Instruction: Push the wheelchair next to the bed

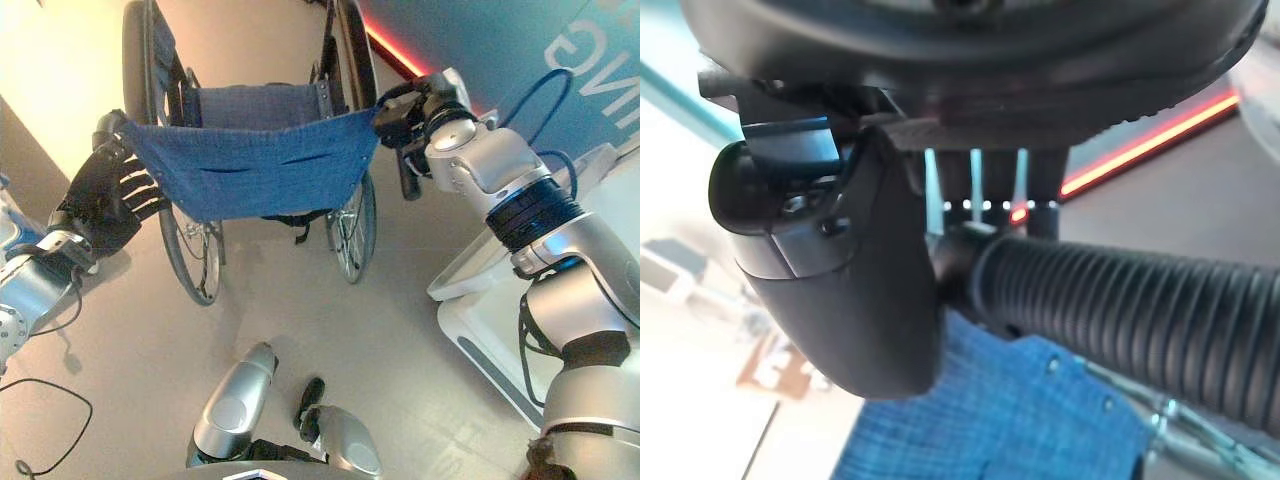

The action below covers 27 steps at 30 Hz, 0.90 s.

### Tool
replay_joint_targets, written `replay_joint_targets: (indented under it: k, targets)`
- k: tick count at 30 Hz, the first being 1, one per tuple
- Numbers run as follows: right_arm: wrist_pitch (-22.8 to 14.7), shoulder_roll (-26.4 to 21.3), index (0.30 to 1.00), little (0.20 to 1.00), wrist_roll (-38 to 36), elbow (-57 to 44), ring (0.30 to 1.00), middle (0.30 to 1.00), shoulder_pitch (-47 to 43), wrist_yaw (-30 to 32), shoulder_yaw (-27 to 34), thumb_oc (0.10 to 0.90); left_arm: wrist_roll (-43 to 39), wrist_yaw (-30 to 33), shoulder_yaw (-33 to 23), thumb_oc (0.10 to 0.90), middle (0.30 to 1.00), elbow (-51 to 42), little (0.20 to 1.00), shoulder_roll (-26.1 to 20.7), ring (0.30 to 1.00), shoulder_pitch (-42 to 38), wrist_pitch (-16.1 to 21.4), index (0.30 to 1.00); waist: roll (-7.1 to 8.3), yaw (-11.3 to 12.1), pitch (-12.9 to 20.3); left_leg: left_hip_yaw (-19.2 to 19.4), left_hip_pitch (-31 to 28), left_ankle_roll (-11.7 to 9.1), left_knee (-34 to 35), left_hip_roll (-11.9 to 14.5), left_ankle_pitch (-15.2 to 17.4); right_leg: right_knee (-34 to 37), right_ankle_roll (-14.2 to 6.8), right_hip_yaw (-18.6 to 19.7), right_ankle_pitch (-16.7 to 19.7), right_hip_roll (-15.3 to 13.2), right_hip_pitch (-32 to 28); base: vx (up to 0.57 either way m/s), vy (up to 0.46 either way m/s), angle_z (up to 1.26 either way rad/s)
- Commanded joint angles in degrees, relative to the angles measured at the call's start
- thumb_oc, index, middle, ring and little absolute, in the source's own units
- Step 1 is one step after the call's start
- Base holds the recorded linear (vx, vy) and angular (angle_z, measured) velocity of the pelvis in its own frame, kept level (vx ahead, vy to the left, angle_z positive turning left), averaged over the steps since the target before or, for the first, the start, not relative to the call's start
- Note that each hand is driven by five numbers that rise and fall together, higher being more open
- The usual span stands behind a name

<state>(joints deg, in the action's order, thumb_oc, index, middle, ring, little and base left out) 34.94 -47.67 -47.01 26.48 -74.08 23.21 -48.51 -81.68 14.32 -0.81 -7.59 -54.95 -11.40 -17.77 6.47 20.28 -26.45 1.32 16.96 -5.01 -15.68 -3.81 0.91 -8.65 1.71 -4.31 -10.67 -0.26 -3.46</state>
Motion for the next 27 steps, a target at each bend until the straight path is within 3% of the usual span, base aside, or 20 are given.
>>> replay_joint_targets:
  k: [1, 2, 5, 7, 8, 9, 10, 11, 12, 13, 15, 16, 17, 18, 20, 21, 23, 24, 26, 27]
  targets:
    - [-8.6, 7.91, 0.3, 0.3, 1.52, -14.96, 0.3, 0.3, -5.57, -3.43, -0.69, 0.4, -3.02, -3.36, 2.17, 0.4, 0.3, -8.66, 0.3, 2.58, 0.3, -4.58, 3.93, 0.3, -3.06, -0.52, 11.28, 11.63, 2.98, 2.02, 5.98, -1.1, -14.02, 6.0, -2.22, -9.29, 5.75, 7.71, -7.48, 0.58, -0.13, -0.04]
    - [-8.82, 7.6, 0.3, 0.3, 1.84, -15.03, 0.3, 0.3, -4.31, -2.97, -0.3, 0.4, -2.81, -4.42, 2.22, 0.4, 0.3, -8.87, 0.3, 2.67, 0.3, -4.14, 3.96, 0.3, -3.62, 0.26, 11.54, 14.92, 3.67, 1.89, 8.33, -1.64, -15.65, 6.02, -1.93, -10.71, 4.67, 9.18, -9.14, 0.6, -0.136, -0.13]
    - [-8.52, 8.65, 0.3, 0.3, 2.97, -14.07, 0.3, 0.3, -2.41, -2.41, 1.3, 0.4, -1.92, -6.39, 2.16, 0.4, 0.3, -8.85, 0.3, 2.82, 0.3, -4.32, 3.18, 0.3, -3.2, 1.37, 12.19, 15.16, 3.57, 2.48, 9.06, -4.19, -14.28, 3.27, -1.48, -12.44, 0.66, 10.41, -10.83, 0.56, -0.119, -0.23]
    - [-9.2, 11.3, 0.3, 0.3, 3.69, -10.36, 0.3, 0.3, -2.15, -3.52, 2.17, 0.4, -1.72, -6.58, 1.83, 0.4, 0.3, -8.17, 0.3, 2.58, 0.3, -5.84, 1.35, 0.3, -1.87, 2.84, 14.18, 14.48, 0.67, 6.97, 9.96, -5.64, -8.49, -2.71, -2.45, -14.25, 0.1, 10.7, -10.08, 0.6, -0.025, 0.21]
    - [-9.6, 12.79, 0.3, 0.3, 4.21, -7.91, 0.3, 0.3, -2.27, -4.52, 2.27, 0.4, -2.5, -5.03, 1.78, 0.4, 0.3, -7.73, 0.3, 2.69, 0.3, -6.83, 0.1, 0.3, -0.23, 3.97, 15.31, 14.06, -0.38, 9.7, 8.94, -6.7, -5.34, -8.54, -5.35, -15.53, 4.47, 10.15, -9.82, 0.45, 0.013, 0.28]
    - [-9.62, 12.81, 0.3, 0.3, 4.23, -7.86, 0.3, 0.3, -2.28, -4.56, 2.28, 0.4, -2.52, -5.01, 1.79, 0.4, 0.3, -7.74, 0.3, 2.67, 0.3, -6.84, 0.1, 0.3, -0.21, 3.98, 15.35, 14.08, -0.32, 9.74, 8.87, -6.71, -5.27, -8.65, -5.4, -15.53, 4.42, 10.13, -9.75, 0.49, 0.05, 0.0]
    - [-9.92, 13.43, 0.3, 0.3, 4.24, -6.49, 0.3, 0.3, -2.5, -5.11, 2.17, 0.4, -1.93, -4.46, 1.68, 0.4, 0.3, -7.08, 0.3, 2.72, 0.3, -7.59, -0.19, 0.3, 0.97, 4.61, 15.84, 13.82, -1.54, 11.29, 8.77, -7.11, -4.04, -15.05, -9.65, -15.47, 11.68, 10.29, -8.91, 0.42, 0.028, -0.09]
    - [-10.06, 13.54, 0.3, 0.3, 4.75, -5.84, 0.3, 0.3, -2.5, -5.9, 2.5, 0.4, -1.18, -4.63, 1.6, 0.4, 0.3, -6.76, 0.3, 2.47, 0.3, -7.8, 0.44, 0.3, 1.6, 5.35, 16.43, 12.89, -2.34, 11.41, 9.23, -6.75, -4.16, -19.41, -13.14, -14.18, 17.76, 11.25, -7.94, 0.47, 0.023, -0.14]
    - [-10.19, 13.55, 0.3, 0.3, 4.89, -5.77, 0.3, 0.3, -2.48, -6.1, 2.6, 0.4, -1.25, -4.65, 1.59, 0.4, 0.3, -6.72, 0.3, 2.42, 0.3, -7.79, 0.45, 0.3, 1.72, 5.45, 16.53, 12.71, -2.48, 11.4, 9.38, -6.73, -4.21, -19.84, -13.58, -14.0, 18.36, 11.32, -7.77, 0.37, -0.037, -0.22]
    - [-11.02, 13.16, 0.3, 0.3, 4.28, -5.2, 0.3, 0.3, -2.8, -6.19, 2.34, 0.4, -1.65, -4.94, 1.46, 0.4, 0.3, -6.83, 0.3, 1.98, 0.3, -7.54, 0.47, 0.3, 2.43, 5.67, 16.74, 11.7, -2.88, 11.34, 9.29, -6.8, -4.26, -21.93, -15.56, -11.92, 22.12, 12.14, -7.24, 0.22, -0.054, -0.18]
    - [-11.84, 12.88, 0.3, 0.3, 3.32, -4.88, 0.3, 0.3, -3.15, -5.98, 1.99, 0.4, -1.83, -5.03, 1.19, 0.4, 0.3, -7.06, 0.3, 1.65, 0.3, -7.29, 0.58, 0.3, 2.92, 5.65, 16.94, 11.06, -3.04, 11.21, 9.19, -6.79, -4.32, -22.26, -16.17, -10.59, 23.98, 12.41, -6.6, 0.25, -0.079, 0.02]
    - [-12.0, 11.86, 0.3, 0.3, 2.94, -4.2, 0.3, 0.3, -3.96, -6.65, 1.82, 0.4, -3.26, -5.36, 0.88, 0.4, 0.3, -7.26, 0.3, 0.57, 0.3, -6.47, 0.85, 0.3, 3.98, 4.8, 17.0, 10.03, -2.66, 10.91, 8.38, -7.62, -3.95, -20.01, -15.8, -8.62, 23.3, 10.14, -5.91, 0.33, -0.147, 0.27]
    - [-12.27, 10.64, 0.3, 0.3, 3.36, -3.52, 0.3, 0.3, -5.03, -7.88, 1.07, 0.4, -4.46, -5.83, 0.93, 0.4, 0.3, -6.98, 0.3, -0.51, 0.3, -6.29, 1.84, 0.3, 4.02, 4.32, 17.21, 9.22, -1.34, 10.13, 7.14, -7.72, -3.88, -14.63, -13.81, -8.17, 19.17, 7.03, -6.23, 0.28, -0.149, 0.4]
    - [-12.33, 10.48, 0.3, 0.3, 3.37, -3.45, 0.3, 0.3, -5.22, -7.92, 0.93, 0.4, -4.6, -5.95, 0.95, 0.4, 0.3, -6.96, 0.3, -0.6, 0.3, -6.31, 1.99, 0.3, 3.86, 4.39, 17.37, 9.09, -0.95, 9.86, 6.92, -7.42, -4.04, -13.01, -13.14, -8.1, 18.43, 6.67, -6.14, 0.18, -0.196, 0.43]
    - [-13.55, 8.86, 0.3, 0.3, 3.05, -3.41, 0.3, 0.3, -6.5, -8.8, -0.08, 0.4, -5.72, -5.59, 1.19, 0.4, 0.3, -7.44, 0.3, -1.19, 0.3, -6.36, 3.72, 0.3, 2.66, 3.51, 17.21, 5.64, 0.24, 7.69, 4.68, -6.77, -4.3, -3.37, -8.53, -9.6, 8.29, 2.44, -6.3, 0.17, -0.298, 0.33]
    - [-14.16, 7.51, 0.3, 0.3, 2.73, -3.76, 0.3, 0.3, -7.61, -9.21, -0.67, 0.4, -6.03, -5.66, 1.1, 0.4, 0.3, -8.07, 0.3, -1.28, 0.3, -6.23, 5.02, 0.3, 0.72, 2.62, 16.83, 1.3, 0.04, 6.11, 2.96, -5.65, -4.28, 1.45, -6.9, -10.31, 5.09, -0.59, -3.91, 0.16, -0.386, 0.17]
    - [-14.18, 6.33, 0.3, 0.3, 2.52, -4.45, 0.3, 0.3, -8.28, -8.7, -1.01, 0.4, -5.61, -6.69, 1.4, 0.4, 0.3, -8.27, 0.3, -1.18, 0.3, -6.41, 5.71, 0.3, -0.85, 1.22, 15.7, -3.05, -2.31, 5.55, 2.27, -4.58, -2.82, 3.04, -8.17, -9.72, 7.52, -4.92, -0.24, 0.16, -0.433, 0.39]
    - [-14.01, 5.56, 0.3, 0.3, 2.45, -5.61, 0.3, 0.3, -8.74, -8.03, -1.06, 0.4, -5.12, -6.76, 2.07, 0.4, 0.3, -8.45, 0.3, -1.25, 0.3, -7.19, 6.64, 0.3, -1.98, 0.02, 14.97, -6.75, -5.14, 4.96, 3.22, -2.79, -1.51, 3.8, -9.61, -8.1, 11.72, -9.33, 3.55, 0.19, -0.517, 0.72]
    - [-13.69, 5.38, 0.3, 0.3, 2.06, -6.57, 0.3, 0.3, -9.37, -7.5, -0.79, 0.4, -5.06, -6.23, 2.63, 0.4, 0.3, -8.08, 0.3, -1.84, 0.3, -8.71, 7.21, 0.3, -2.45, -0.88, 13.8, -9.25, -7.71, 4.28, 3.97, -0.77, 0.09, 3.95, -10.83, -6.37, 14.87, -12.25, 5.18, 0.19, -0.542, 0.93]
    - [-12.32, 6.16, 0.3, 0.3, 2.29, -7.93, 0.3, 0.3, -9.92, -6.72, 0.37, 0.4, -5.37, -5.23, 2.95, 0.4, 0.3, -7.31, 0.3, -2.51, 0.3, -10.95, 7.08, 0.3, -2.12, -1.81, 12.95, -10.8, -9.47, 3.16, 4.43, 1.85, 1.61, 4.13, -11.98, -4.37, 17.22, -14.03, 7.21, 0.19, -0.561, 1.37]
